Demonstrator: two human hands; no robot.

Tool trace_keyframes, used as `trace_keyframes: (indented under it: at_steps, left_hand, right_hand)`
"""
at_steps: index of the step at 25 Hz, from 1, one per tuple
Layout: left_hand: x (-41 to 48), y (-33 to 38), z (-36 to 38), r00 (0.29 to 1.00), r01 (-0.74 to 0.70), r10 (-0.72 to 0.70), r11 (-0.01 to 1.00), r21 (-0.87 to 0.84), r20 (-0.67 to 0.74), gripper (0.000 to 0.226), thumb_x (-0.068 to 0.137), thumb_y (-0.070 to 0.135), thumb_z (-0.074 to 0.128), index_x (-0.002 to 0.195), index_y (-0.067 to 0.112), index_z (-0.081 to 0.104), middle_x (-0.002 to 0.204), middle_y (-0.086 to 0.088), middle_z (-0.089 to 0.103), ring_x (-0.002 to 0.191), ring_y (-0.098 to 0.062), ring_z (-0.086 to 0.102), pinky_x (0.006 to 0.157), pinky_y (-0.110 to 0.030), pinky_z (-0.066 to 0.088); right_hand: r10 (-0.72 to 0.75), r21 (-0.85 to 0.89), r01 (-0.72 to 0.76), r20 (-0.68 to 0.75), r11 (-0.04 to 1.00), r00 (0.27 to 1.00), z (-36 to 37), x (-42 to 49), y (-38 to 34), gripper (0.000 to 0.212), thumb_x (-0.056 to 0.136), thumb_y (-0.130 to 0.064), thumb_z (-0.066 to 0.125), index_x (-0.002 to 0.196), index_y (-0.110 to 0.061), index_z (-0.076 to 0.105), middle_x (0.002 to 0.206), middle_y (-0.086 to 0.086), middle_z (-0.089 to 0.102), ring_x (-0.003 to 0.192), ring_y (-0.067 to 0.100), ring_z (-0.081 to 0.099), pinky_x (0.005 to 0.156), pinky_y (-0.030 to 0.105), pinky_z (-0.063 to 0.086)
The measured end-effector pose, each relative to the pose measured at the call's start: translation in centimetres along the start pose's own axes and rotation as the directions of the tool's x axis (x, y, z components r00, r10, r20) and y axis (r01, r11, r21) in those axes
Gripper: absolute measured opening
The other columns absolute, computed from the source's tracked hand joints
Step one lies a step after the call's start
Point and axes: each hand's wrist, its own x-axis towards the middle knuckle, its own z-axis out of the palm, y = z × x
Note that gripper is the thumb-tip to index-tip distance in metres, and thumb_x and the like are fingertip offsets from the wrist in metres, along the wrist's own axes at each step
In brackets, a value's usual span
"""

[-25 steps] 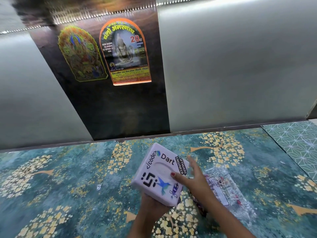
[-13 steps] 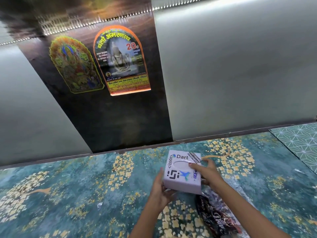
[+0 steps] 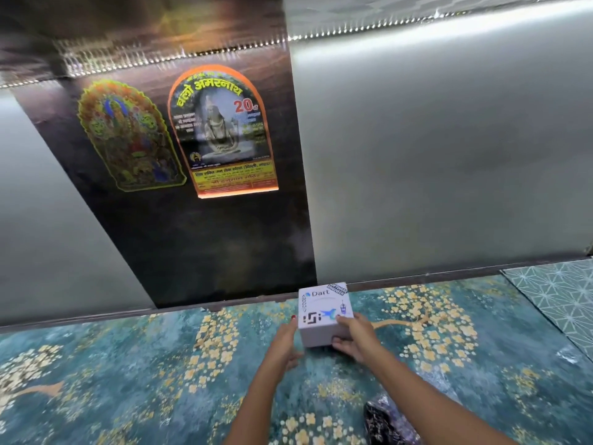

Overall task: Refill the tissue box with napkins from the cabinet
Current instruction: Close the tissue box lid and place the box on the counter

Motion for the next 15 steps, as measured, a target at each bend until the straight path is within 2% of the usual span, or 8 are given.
trace_keyframes:
  at_steps: [2,5,6,9,12,15]
  left_hand:
    - [0.1,0.3,-0.3,0.998,-0.038,0.037,0.999,-0.026,-0.047,0.043,0.095,0.038,0.038,0.132,0.018,0.038,0.121,-0.008,0.045,0.098,-0.024,0.048,0.08,-0.033,0.038]
    - [-0.7,-0.4,-0.5,0.999,-0.029,0.029,1.0,-0.002,-0.034,0.023,0.093,0.027,0.046,0.113,0.016,0.05,0.11,-0.005,0.047,0.098,-0.023,0.047,0.068,-0.028,0.036]
    - [-0.8,-0.8,-0.6,0.999,-0.013,0.013,1.0,-0.007,-0.042,0.02,0.093,0.025,0.047,0.11,0.015,0.051,0.109,-0.005,0.049,0.098,-0.023,0.049,0.066,-0.026,0.036]
    - [-0.2,-2.1,-1.2,0.997,0.003,-0.002,1.0,0.007,-0.076,0.016,0.092,0.022,0.046,0.106,0.016,0.053,0.11,-0.005,0.051,0.1,-0.023,0.051,0.067,-0.028,0.038]
    - [-0.1,-2.1,-1.1,0.997,-0.007,0.006,1.0,-0.013,-0.082,0.011,0.092,0.022,0.047,0.101,0.019,0.053,0.109,-0.004,0.052,0.099,-0.022,0.052,0.074,-0.031,0.038]
    - [-0.6,-2.0,-0.8,0.996,-0.033,0.031,0.999,-0.021,-0.08,0.012,0.092,0.021,0.047,0.101,0.02,0.054,0.11,-0.004,0.053,0.099,-0.021,0.053,0.07,-0.03,0.039]
  right_hand:
    - [-0.021,-0.008,0.021,-0.04,1.0,0.999,1.3,2.2,-1.0,0.043,0.086,-0.005,0.052,0.125,-0.011,0.032,0.092,0.017,0.054,0.064,0.028,0.055,0.046,0.033,0.054]
    - [-0.112,-0.058,0.107,-0.088,0.993,0.99,2.3,5.0,-1.5,0.038,0.087,0.002,0.046,0.123,-0.006,0.04,0.122,0.021,0.053,0.099,0.035,0.056,0.068,0.037,0.055]
    - [-0.138,-0.098,0.129,-0.098,0.987,0.986,2.4,5.6,-1.3,0.035,0.085,0.005,0.045,0.119,-0.006,0.045,0.123,0.02,0.054,0.101,0.034,0.055,0.073,0.039,0.053]
    - [-0.229,-0.282,0.199,-0.076,0.938,0.97,1.9,6.2,-0.6,0.031,0.08,0.008,0.046,0.101,-0.014,0.05,0.113,0.021,0.06,0.088,0.031,0.057,0.073,0.042,0.052]
    - [-0.213,-0.386,0.211,0.037,0.898,0.976,0.4,5.6,-0.8,0.034,0.079,0.008,0.051,0.111,-0.004,0.052,0.104,0.016,0.06,0.094,0.03,0.057,0.074,0.042,0.051]
    - [-0.342,-0.604,0.305,0.056,0.736,0.938,0.4,3.9,-0.4,0.053,0.071,0.005,0.062,0.12,-0.004,0.046,0.109,0.017,0.059,0.096,0.03,0.056,0.072,0.036,0.048]
